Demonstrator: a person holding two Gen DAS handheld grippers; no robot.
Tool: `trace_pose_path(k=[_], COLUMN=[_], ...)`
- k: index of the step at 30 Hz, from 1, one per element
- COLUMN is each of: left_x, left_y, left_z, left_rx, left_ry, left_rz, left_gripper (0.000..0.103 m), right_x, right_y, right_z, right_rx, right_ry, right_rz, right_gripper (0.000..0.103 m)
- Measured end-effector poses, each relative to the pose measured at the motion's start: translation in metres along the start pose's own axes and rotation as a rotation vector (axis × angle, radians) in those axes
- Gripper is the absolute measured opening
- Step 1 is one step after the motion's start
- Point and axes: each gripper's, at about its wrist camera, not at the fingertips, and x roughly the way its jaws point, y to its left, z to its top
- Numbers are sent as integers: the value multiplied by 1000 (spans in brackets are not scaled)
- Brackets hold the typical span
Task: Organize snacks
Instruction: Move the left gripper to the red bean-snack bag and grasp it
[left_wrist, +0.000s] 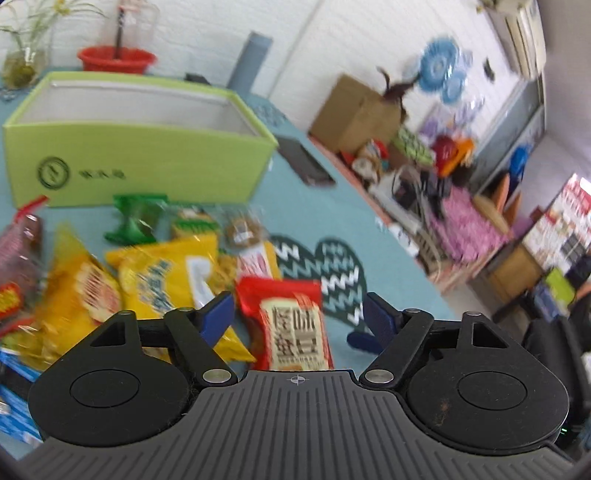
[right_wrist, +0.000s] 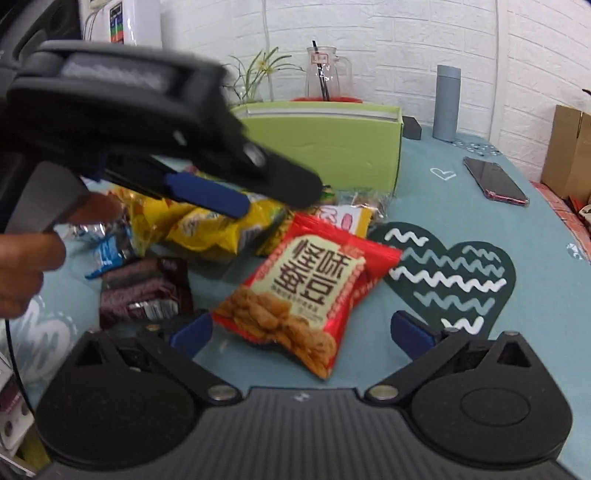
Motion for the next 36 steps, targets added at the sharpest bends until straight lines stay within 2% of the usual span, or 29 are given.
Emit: trace_pose_path(k=[2, 6, 11, 14, 17, 20, 24, 25, 30, 36], left_x=[12, 26, 34, 33, 31, 29, 23, 22, 30, 38], left_y=[-9, -11, -9, -12, -20, -25, -32, -33, -37, -36], left_z=[-7, -15, -20, -27, -37, -43, -39, -38, -38, -39], left_rx=[28, 26, -27, -54, -72, -82, -49, -41, -26, -39], left_ry=[28, 64, 128, 138, 151, 150, 106, 98, 107, 129], left_rz=[50, 100, 50, 26, -8, -10, 65, 79, 109, 92], left_gripper=[56, 52, 35, 35, 36, 38, 64, 66, 64, 63], right_x=[0, 6, 8, -3, -17, -27, -30, -29, -23, -15], right_y=[1, 0, 2, -2, -8, -11, -13, -13, -9, -8], right_z=[-5, -4, -3, -10, -21, -28, -29, -28, -31, -35], right_rx=[-22, -16, -46, -35, -2, 0, 12, 16, 19, 30], right_ry=[-1, -16, -22, -26, -27, -36, -52, -54, -41, -30], right_rz=[-3, 54, 97, 104, 106, 63, 17, 15, 2, -4], right_gripper=[102, 102, 102, 102, 102, 102, 102, 102, 102, 102])
